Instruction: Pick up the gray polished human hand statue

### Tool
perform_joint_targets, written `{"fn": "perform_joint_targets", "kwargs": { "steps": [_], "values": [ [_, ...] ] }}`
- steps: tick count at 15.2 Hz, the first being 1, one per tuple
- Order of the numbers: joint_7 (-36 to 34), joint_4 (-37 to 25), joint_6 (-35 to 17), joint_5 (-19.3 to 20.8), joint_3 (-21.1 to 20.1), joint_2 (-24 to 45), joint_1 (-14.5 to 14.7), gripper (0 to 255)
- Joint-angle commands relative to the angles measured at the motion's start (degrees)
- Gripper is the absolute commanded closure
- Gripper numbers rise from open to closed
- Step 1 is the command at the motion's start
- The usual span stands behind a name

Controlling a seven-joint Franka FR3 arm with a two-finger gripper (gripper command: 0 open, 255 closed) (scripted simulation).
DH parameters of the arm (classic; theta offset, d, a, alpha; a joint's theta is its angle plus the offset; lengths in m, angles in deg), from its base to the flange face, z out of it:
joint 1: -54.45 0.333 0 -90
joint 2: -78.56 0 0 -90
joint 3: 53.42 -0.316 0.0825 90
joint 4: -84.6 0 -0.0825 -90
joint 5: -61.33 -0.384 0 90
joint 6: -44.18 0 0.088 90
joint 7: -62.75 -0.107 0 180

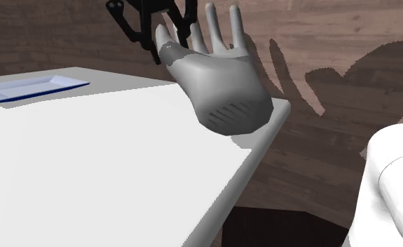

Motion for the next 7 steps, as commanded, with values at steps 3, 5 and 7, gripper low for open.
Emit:
{"fn": "perform_joint_targets", "kwargs": {
  "steps": [3,5,7],
  "values": [
    [0.55,-4.24,3.09,0.26,-0.17,1.05,-0.13,255],
    [0.84,-6.38,4.61,0.40,-0.26,1.64,-0.20,255],
    [0.86,-6.53,4.73,0.40,-0.26,1.68,-0.20,255]
  ]
}}
